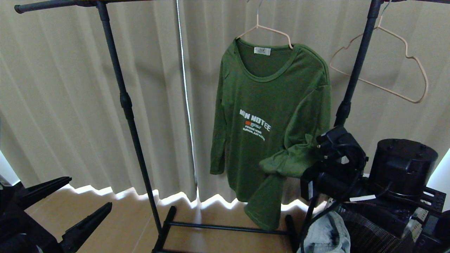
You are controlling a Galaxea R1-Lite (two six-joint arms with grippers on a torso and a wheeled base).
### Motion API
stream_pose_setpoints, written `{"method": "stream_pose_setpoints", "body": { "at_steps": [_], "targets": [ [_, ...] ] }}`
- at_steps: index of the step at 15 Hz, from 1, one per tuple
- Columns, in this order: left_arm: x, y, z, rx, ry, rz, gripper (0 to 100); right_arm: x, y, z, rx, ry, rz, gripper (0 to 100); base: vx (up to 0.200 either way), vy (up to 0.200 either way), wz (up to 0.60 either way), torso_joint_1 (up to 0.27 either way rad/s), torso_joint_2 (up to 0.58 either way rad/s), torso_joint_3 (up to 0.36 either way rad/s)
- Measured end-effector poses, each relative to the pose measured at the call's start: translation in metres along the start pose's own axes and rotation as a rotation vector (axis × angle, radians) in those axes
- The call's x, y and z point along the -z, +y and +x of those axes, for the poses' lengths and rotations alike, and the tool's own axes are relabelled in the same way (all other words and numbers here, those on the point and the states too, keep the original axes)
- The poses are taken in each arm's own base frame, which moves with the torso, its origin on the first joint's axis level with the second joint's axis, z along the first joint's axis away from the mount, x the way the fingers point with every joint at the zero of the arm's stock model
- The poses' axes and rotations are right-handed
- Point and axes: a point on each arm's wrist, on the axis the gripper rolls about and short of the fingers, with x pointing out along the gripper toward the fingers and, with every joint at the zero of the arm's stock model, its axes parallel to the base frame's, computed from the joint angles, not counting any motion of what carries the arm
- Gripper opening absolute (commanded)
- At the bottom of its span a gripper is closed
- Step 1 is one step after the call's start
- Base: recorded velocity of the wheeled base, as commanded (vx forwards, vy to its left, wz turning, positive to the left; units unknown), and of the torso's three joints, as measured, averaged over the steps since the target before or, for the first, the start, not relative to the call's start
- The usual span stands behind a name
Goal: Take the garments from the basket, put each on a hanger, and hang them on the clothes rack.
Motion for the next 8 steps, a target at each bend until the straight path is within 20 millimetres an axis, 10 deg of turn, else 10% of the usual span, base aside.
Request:
{"method": "stream_pose_setpoints", "body": {
  "at_steps": [6, 7, 8],
  "targets": [
    [0.000, 0.000, -0.001, 0.000, -0.004, 0.001, 100, 0.005, 0.002, 0.006, 0.002, 0.030, -0.011, 0, 0.000, 0.000, 0.00, 0.000, 0.00, 0.000],
    [0.000, 0.000, -0.001, -0.001, -0.005, 0.001, 100, 0.008, 0.002, 0.005, 0.004, 0.045, -0.018, 100, 0.000, 0.000, 0.00, 0.000, 0.00, 0.000],
    [0.000, 0.000, -0.001, -0.001, -0.006, 0.002, 100, 0.011, 0.002, 0.004, 0.005, 0.057, -0.023, 100, 0.000, 0.000, 0.00, 0.000, 0.00, 0.000]
  ]
}}
